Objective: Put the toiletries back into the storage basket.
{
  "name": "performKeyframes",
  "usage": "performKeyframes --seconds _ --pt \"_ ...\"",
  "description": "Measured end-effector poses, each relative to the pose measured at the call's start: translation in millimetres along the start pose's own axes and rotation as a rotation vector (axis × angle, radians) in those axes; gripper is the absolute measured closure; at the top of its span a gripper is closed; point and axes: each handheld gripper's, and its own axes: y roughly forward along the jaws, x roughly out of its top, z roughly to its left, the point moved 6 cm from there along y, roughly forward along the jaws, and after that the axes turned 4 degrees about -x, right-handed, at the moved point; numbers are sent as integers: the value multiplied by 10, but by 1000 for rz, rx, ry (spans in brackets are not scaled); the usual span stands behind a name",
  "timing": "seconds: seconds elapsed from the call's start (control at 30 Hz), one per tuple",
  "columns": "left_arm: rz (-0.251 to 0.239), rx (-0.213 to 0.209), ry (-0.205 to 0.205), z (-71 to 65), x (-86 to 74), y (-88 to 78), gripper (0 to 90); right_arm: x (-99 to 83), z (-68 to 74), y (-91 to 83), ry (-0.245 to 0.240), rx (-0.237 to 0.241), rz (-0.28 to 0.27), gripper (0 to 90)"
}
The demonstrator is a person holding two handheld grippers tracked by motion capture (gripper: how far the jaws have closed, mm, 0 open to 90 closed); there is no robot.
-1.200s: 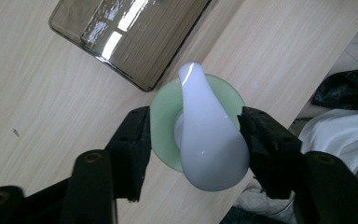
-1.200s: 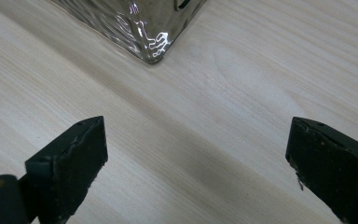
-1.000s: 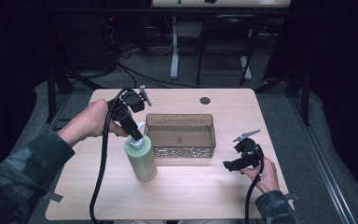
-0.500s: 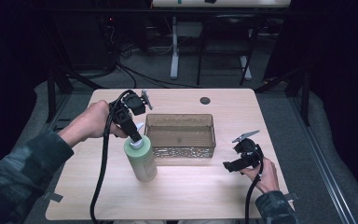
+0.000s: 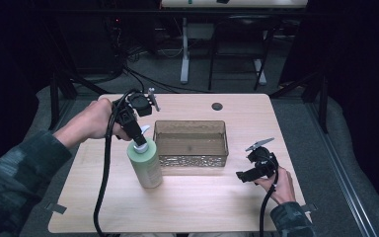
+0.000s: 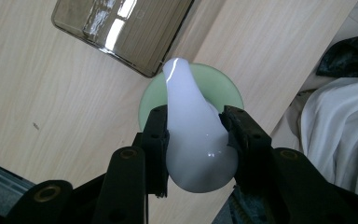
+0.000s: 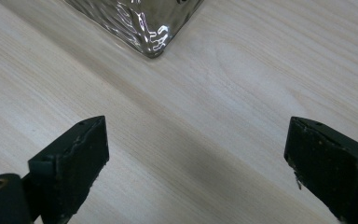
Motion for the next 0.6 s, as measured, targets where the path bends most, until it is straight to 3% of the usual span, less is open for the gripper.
performKeyframes --seconds 0.27,0.6 --pt "15 5 14 5 12 -139 629 0 -13 -3 -3 -9 -3 36" --pt "0 36 13 44 41 -345 629 -6 -15 11 6 -7 6 0"
